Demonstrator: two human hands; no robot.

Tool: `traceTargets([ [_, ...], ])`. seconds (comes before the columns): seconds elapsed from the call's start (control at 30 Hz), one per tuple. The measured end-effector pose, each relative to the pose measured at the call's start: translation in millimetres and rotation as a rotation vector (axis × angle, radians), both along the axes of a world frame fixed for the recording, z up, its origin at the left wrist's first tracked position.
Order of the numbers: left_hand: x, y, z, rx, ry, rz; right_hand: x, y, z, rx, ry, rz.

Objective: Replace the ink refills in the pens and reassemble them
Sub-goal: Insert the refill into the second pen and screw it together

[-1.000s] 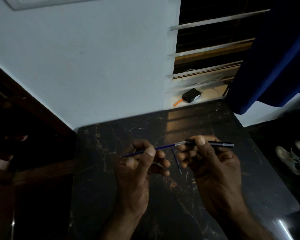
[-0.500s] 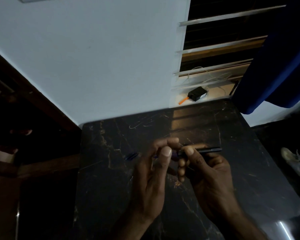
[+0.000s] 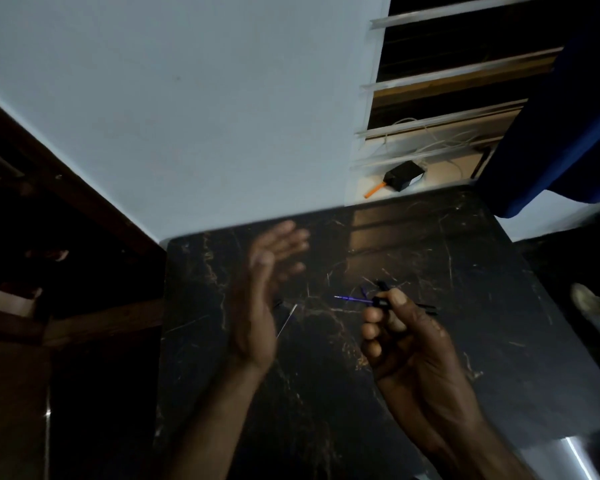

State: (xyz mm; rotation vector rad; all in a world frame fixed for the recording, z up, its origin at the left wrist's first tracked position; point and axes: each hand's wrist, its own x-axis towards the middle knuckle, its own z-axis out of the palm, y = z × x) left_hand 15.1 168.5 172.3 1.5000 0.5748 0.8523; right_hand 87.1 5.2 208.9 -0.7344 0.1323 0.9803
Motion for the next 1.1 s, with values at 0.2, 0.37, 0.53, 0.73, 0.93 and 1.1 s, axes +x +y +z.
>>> traceTargets([
  [0.2, -21.2, 106.8, -158.9, 0.348, 0.681, 0.112, 4.8, 4.1, 2.7, -0.008, 0.044, -0.034],
  [0.37, -42.4, 121.0, -219.6, 0.393, 1.044, -0.077, 11.1, -0.7, 1.9, -0.005, -0.006, -0.033],
  [0.53, -45.3, 115.5, -222.4, 0.531, 1.115, -0.054, 13.3, 0.1, 2.9, -0.015, -0.02, -0.017],
  [0.73, -49.0, 117.4, -221.1, 0.533, 1.05, 0.04, 13.3, 4.1, 5.1, -0.011, -0.029, 0.006],
  [0.93, -48.6, 105.6, -187.8, 0.161, 0.771, 0.175, 13.2, 5.0, 10.5, -0.05, -0.091, -0.031],
  [1.1, -35.0, 47.1, -82.7, -0.116, 0.253, 0.095, 17.7, 5.4, 17.9, -0.111, -0.187, -0.149],
])
